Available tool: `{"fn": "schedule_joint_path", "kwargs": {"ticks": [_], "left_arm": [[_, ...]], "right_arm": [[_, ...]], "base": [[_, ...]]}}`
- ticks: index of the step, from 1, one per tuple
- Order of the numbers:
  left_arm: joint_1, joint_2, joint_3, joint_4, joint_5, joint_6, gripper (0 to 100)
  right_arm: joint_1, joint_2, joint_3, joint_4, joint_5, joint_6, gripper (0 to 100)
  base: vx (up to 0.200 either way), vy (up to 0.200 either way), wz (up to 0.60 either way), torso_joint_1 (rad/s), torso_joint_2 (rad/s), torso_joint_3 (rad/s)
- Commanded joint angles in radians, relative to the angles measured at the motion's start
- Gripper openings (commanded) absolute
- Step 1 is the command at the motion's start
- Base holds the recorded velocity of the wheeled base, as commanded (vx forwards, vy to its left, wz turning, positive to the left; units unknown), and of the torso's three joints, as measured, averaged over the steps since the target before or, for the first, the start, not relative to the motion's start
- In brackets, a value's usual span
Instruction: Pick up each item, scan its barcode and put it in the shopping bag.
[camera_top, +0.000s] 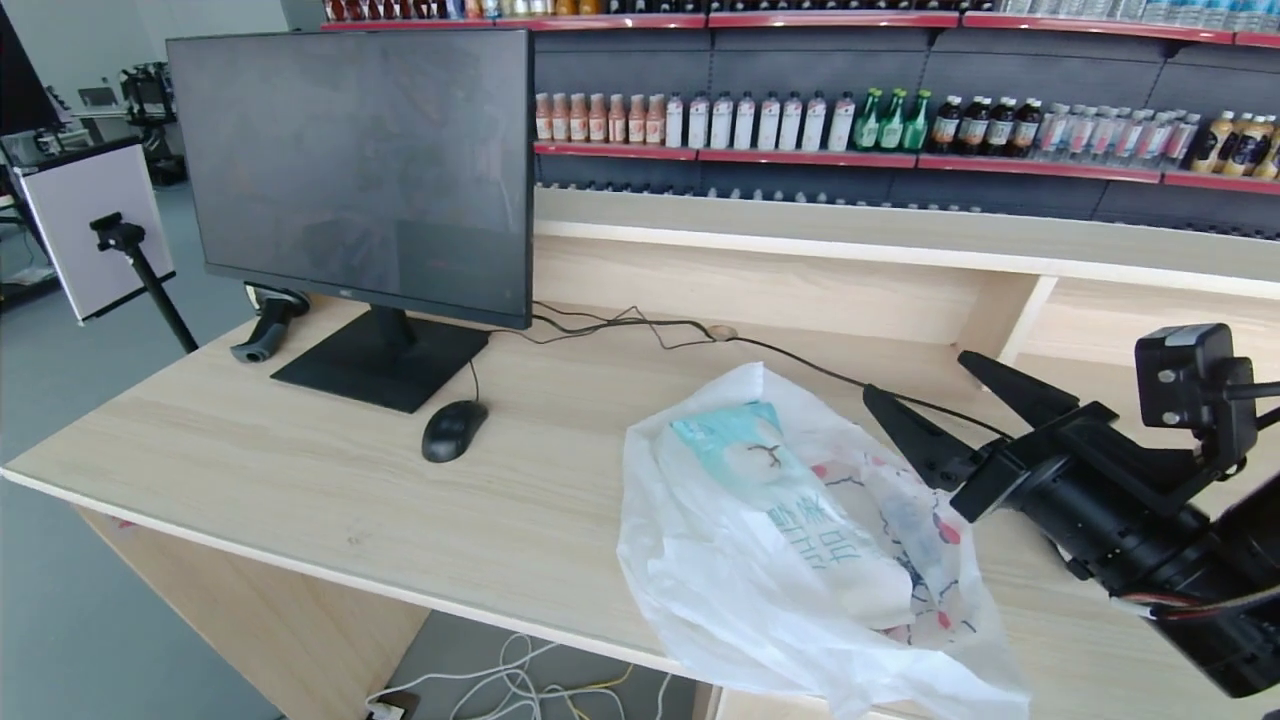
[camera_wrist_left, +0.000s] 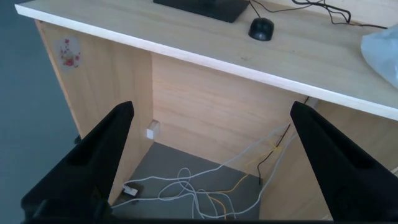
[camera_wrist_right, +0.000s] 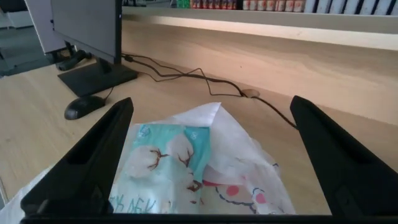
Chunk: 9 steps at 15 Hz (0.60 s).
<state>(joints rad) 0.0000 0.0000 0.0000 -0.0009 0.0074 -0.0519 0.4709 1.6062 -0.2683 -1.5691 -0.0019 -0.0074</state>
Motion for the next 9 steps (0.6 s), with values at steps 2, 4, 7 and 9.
{"fn": "schedule_joint_path", "kwargs": {"ticks": [2, 4, 7, 9], "left_arm": [[0.0, 0.002, 0.0, -0.001, 0.0, 0.0, 100], [0.0, 0.002, 0.0, -0.002, 0.0, 0.001, 100], [0.0, 0.002, 0.0, -0.001, 0.0, 0.003, 100], [-0.002, 0.002, 0.0, -0.001, 0.0, 0.004, 100]], "right_arm": [[0.002, -0.011, 0.001, -0.002, 0.0, 0.0, 100], [0.0, -0.012, 0.003, -0.002, 0.0, 0.0, 100], [0.0, -0.015, 0.001, -0.002, 0.0, 0.0, 100], [0.0, -0.015, 0.003, -0.002, 0.0, 0.0, 100]], "base": [[0.0, 0.0, -0.6, 0.01, 0.0, 0.005], [0.0, 0.0, -0.6, 0.0, 0.0, 0.002], [0.0, 0.0, -0.6, 0.004, 0.0, -0.001], [0.0, 0.0, -0.6, -0.002, 0.0, 0.005]]}}
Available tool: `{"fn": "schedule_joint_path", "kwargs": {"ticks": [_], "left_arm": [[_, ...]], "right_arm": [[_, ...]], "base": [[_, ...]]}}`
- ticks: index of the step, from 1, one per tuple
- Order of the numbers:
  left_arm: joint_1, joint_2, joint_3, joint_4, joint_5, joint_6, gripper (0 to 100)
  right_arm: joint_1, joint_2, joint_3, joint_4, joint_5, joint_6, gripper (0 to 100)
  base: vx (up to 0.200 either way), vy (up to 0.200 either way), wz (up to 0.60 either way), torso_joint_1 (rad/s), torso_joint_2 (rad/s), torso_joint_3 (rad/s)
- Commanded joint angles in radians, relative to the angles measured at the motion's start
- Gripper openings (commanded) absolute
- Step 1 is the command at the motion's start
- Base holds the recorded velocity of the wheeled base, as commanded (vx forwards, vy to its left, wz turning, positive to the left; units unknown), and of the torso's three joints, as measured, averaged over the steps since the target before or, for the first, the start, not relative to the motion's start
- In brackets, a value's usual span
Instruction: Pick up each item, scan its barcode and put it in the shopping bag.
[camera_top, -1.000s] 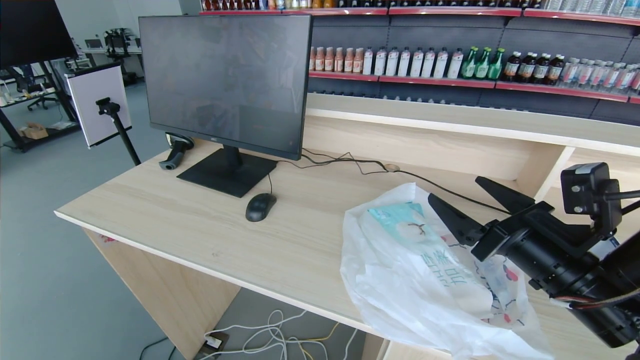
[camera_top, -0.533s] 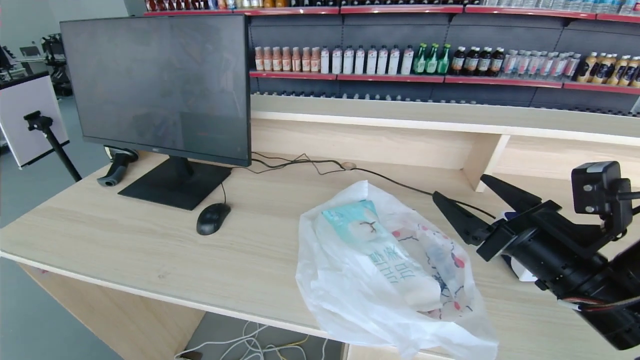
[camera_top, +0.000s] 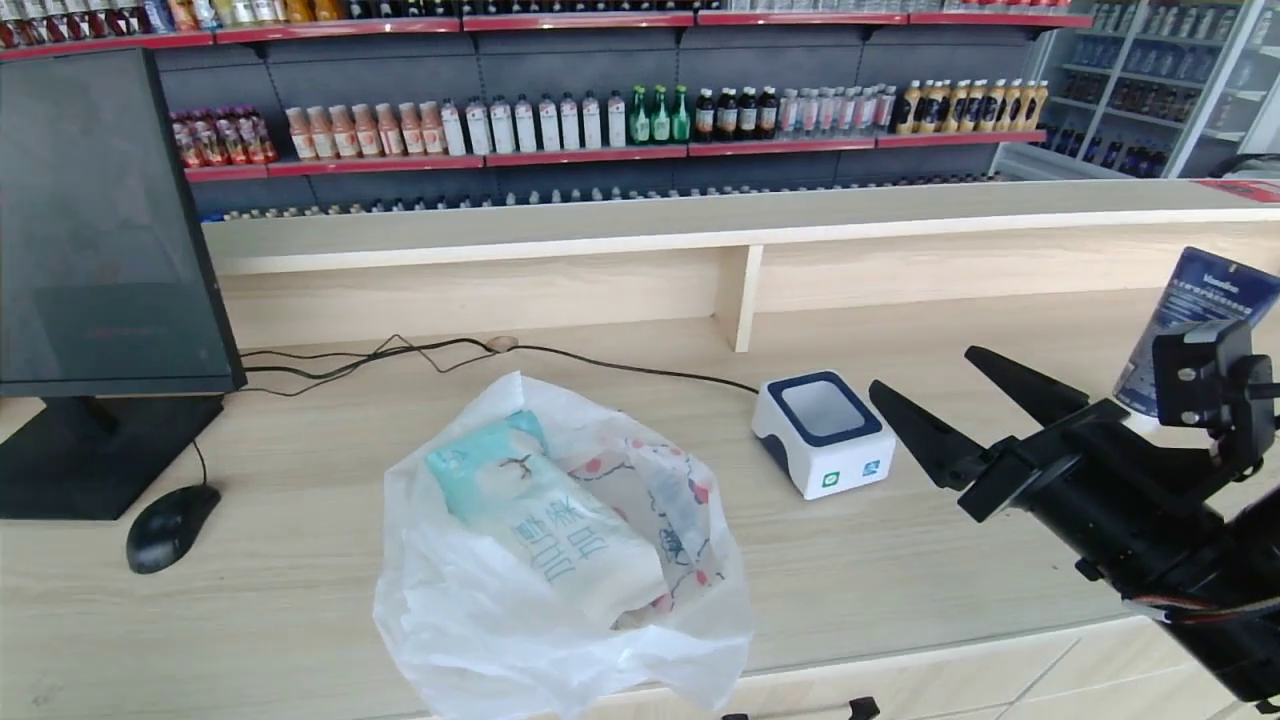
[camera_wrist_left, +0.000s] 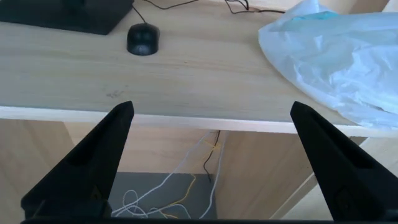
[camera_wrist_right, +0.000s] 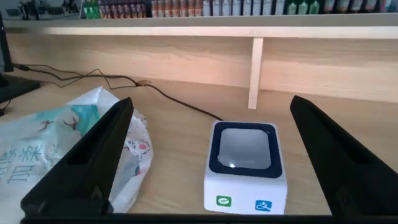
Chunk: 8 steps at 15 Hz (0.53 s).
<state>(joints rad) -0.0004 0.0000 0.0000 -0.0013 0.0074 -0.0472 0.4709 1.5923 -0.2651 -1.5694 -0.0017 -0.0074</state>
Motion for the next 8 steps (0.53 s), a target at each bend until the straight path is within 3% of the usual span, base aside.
{"fn": "schedule_joint_path", "kwargs": {"ticks": [1, 8], "left_arm": [[-0.001, 0.0, 0.0, 0.0, 0.0, 0.0, 100], [0.0, 0.002, 0.0, -0.002, 0.0, -0.002, 100]], "right_arm": [[0.0, 0.0, 0.014, -0.001, 0.0, 0.0, 100], [0.0, -0.002, 0.02, -0.001, -0.001, 0.0, 100]], "base": [[0.0, -0.2, -0.6, 0.002, 0.0, 0.002], [0.0, -0.2, 0.0, 0.003, 0.0, 0.002]]}}
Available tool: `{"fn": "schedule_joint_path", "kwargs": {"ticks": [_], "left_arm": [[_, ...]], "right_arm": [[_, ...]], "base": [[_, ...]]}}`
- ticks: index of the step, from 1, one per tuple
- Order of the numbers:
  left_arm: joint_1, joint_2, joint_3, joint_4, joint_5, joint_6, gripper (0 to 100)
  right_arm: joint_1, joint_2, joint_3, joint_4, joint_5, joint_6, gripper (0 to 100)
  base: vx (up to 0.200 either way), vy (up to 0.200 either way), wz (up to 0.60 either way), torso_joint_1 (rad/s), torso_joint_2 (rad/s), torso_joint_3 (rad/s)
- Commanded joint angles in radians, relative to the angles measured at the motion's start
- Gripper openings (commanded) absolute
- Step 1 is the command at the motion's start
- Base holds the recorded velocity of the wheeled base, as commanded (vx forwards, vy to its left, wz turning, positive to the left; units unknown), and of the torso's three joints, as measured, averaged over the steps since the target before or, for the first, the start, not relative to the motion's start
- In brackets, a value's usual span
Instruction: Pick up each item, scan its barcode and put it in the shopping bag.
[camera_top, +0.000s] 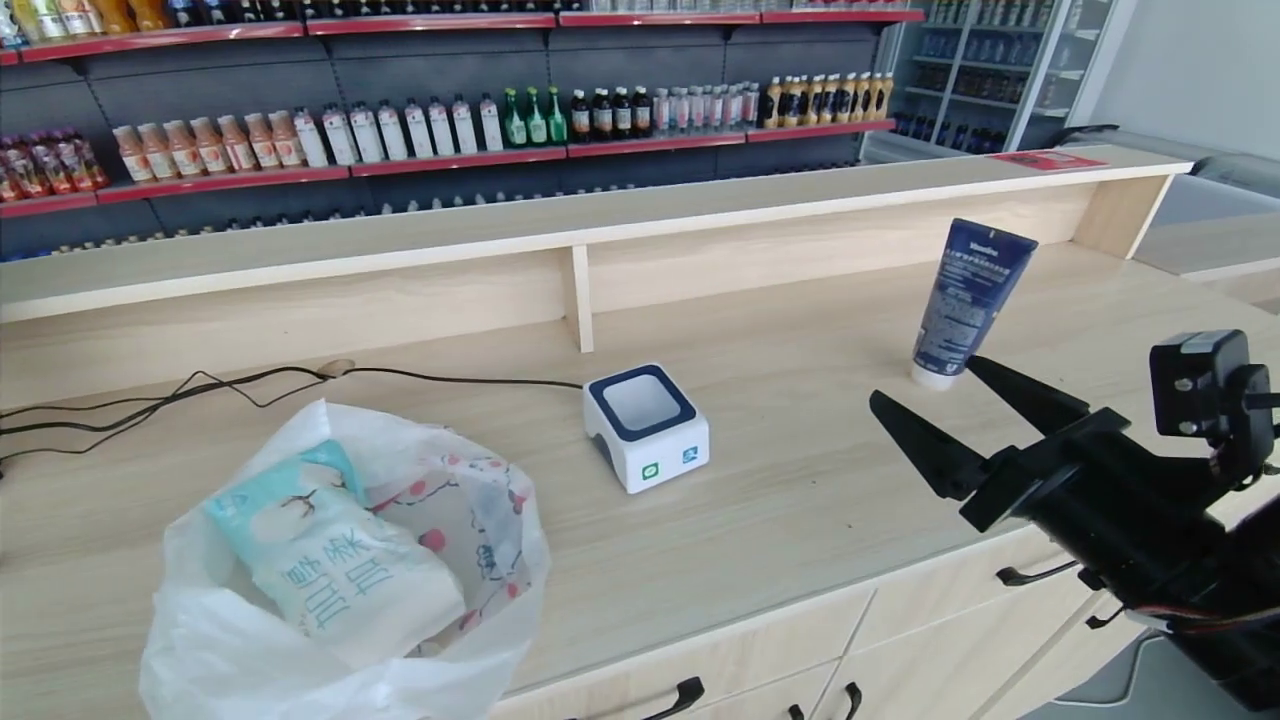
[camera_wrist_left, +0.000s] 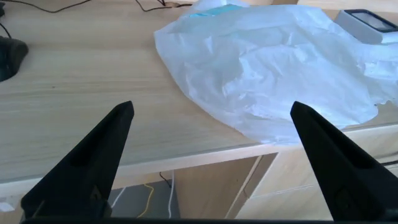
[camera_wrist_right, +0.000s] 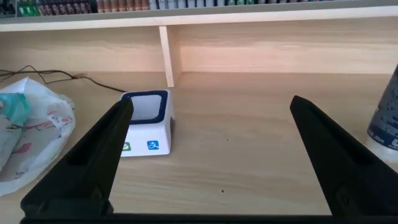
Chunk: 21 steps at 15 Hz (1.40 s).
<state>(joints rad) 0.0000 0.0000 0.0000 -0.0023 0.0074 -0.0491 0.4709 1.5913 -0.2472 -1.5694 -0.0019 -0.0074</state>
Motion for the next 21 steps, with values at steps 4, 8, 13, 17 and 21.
{"fn": "schedule_joint_path", "kwargs": {"ticks": [4, 8, 13, 17, 21], "left_arm": [[0.0, 0.0, 0.0, -0.001, 0.0, -0.001, 100], [0.0, 0.0, 0.0, -0.001, 0.0, -0.001, 100], [0.0, 0.0, 0.0, -0.001, 0.0, -0.001, 100], [0.0, 0.002, 0.0, -0.001, 0.0, -0.001, 100], [-0.002, 0.0, 0.0, -0.001, 0.0, -0.001, 100]], "right_arm": [[0.0, 0.001, 0.003, -0.001, 0.0, 0.0, 100], [-0.001, 0.004, 0.005, -0.001, 0.0, 0.0, 100], [0.0, 0.019, -0.001, -0.001, -0.001, 0.0, 100], [0.0, 0.026, 0.002, -0.001, -0.001, -0.002, 100], [0.0, 0.032, 0.003, -0.001, -0.001, -0.002, 100]], "base": [[0.0, -0.2, 0.0, 0.002, 0.0, 0.002], [0.0, -0.2, 0.0, 0.005, 0.0, 0.002], [0.0, -0.2, 0.0, 0.004, 0.0, 0.003], [0.0, -0.2, 0.3, 0.004, 0.0, 0.002], [0.0, -0.2, 0.6, 0.002, 0.01, -0.001]]}}
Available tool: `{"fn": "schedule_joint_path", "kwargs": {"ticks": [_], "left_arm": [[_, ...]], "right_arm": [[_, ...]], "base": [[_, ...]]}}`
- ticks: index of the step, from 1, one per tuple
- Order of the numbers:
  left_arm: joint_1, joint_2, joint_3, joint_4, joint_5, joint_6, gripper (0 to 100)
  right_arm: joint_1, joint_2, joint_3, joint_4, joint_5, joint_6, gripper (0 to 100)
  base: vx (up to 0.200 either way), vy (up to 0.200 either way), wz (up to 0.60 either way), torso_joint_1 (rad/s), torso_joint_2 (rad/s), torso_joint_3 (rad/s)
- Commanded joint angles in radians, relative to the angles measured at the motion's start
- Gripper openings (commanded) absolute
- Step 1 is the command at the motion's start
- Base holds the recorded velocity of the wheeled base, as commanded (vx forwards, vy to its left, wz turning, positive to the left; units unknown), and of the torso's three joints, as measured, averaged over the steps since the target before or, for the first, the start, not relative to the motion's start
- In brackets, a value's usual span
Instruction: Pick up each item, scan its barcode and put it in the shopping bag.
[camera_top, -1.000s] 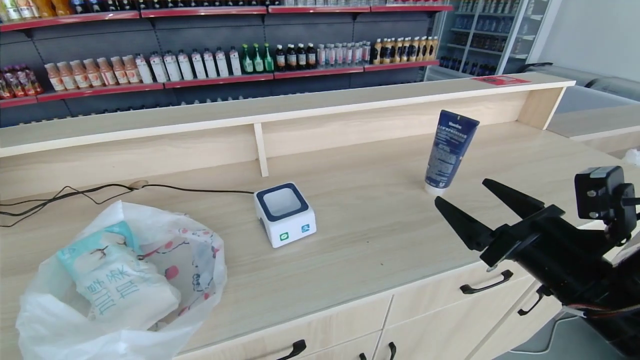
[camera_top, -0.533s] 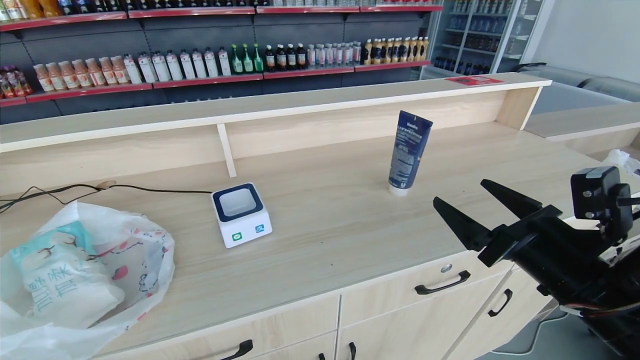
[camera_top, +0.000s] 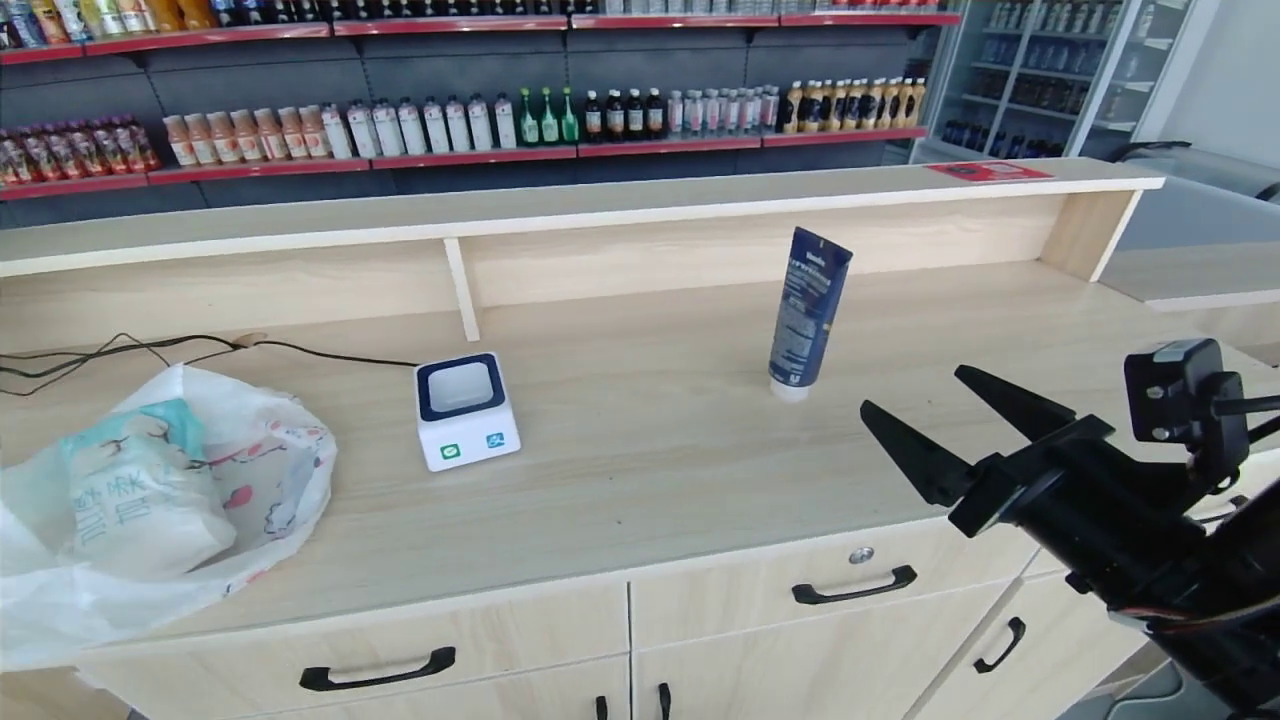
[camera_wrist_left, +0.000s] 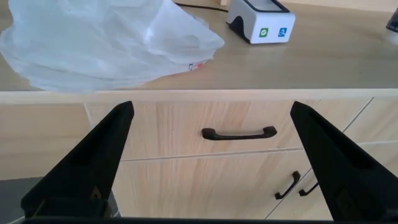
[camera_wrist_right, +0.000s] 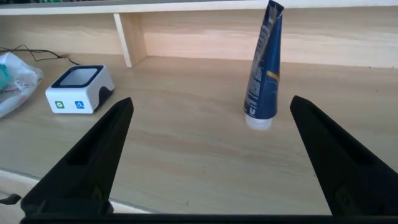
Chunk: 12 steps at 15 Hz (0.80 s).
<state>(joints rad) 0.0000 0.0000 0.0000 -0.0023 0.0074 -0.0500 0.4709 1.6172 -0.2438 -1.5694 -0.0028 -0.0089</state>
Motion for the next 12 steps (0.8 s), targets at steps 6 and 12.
{"fn": "schedule_joint_path", "kwargs": {"ticks": [6, 12], "left_arm": [[0.0, 0.0, 0.0, 0.001, 0.0, -0.001, 100], [0.0, 0.002, 0.0, 0.001, 0.0, 0.001, 100]], "right_arm": [[0.0, 0.018, -0.006, -0.001, 0.0, 0.0, 100], [0.0, 0.026, 0.0, -0.001, 0.0, 0.001, 100]], "base": [[0.0, -0.2, 0.3, 0.002, 0.0, 0.001], [0.0, -0.2, 0.0, 0.002, 0.0, 0.002]]}}
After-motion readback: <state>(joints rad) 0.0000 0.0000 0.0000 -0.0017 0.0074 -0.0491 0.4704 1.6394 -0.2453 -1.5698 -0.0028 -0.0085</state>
